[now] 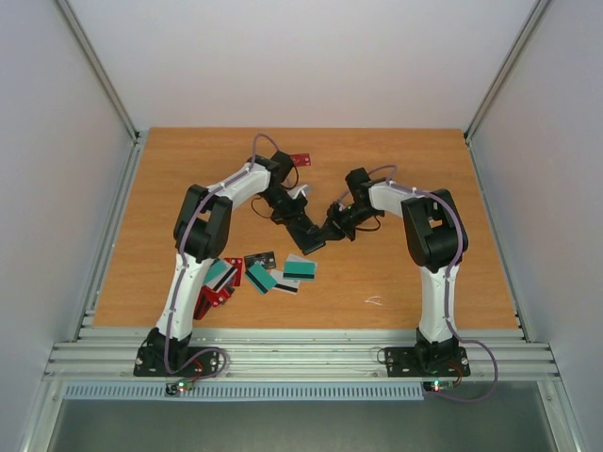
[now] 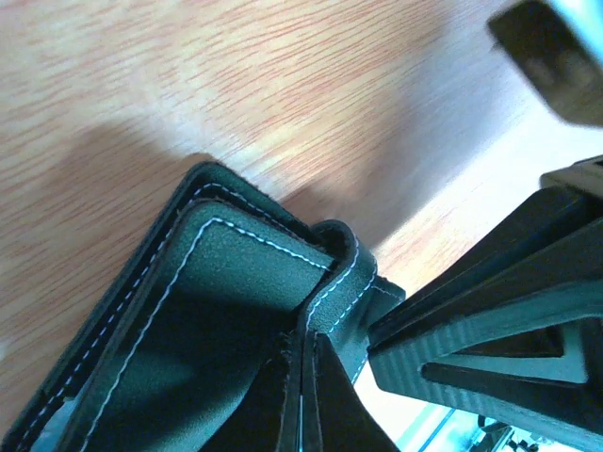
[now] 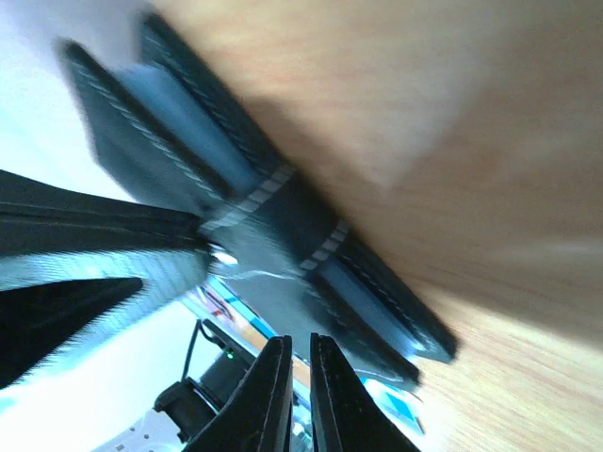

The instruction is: Put the credit cards into the card holder

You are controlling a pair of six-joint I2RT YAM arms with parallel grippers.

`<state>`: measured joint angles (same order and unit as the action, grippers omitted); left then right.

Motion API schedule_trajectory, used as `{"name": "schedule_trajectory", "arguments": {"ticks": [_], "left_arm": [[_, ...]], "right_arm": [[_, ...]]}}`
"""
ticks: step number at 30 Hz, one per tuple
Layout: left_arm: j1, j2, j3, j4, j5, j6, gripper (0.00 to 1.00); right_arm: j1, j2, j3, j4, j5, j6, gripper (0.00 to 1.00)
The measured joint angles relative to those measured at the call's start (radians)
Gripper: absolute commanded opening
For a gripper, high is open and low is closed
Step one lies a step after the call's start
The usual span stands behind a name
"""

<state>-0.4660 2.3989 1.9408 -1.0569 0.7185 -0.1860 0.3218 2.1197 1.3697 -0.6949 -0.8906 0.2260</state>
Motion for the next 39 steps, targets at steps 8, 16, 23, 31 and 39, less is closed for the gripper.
{"name": "schedule_trajectory", "arguments": {"ticks": [8, 16, 23, 31, 39], "left_arm": [[0.003, -0.015, -0.036, 0.037, 0.012, 0.004, 0.00], [0.003, -0.017, -0.040, 0.041, 0.011, 0.003, 0.00], [0.010, -0.037, -0.076, 0.027, -0.027, 0.005, 0.00], [0.001, -0.095, -0.185, 0.131, -0.056, -0.004, 0.05], [-0.023, -0.097, -0.177, 0.135, -0.136, -0.063, 0.23]], "right_arm": [[-0.006, 0.003, 0.134, 0.053, -0.024, 0.047, 0.08], [0.002, 0.053, 0.172, 0.092, -0.041, 0.069, 0.04], [0.023, 0.130, 0.168, 0.059, -0.030, 0.034, 0.02], [0.039, 0.144, 0.233, -0.035, 0.029, -0.019, 0.01], [0.060, 0.131, 0.273, -0.098, 0.137, -0.071, 0.02]]}}
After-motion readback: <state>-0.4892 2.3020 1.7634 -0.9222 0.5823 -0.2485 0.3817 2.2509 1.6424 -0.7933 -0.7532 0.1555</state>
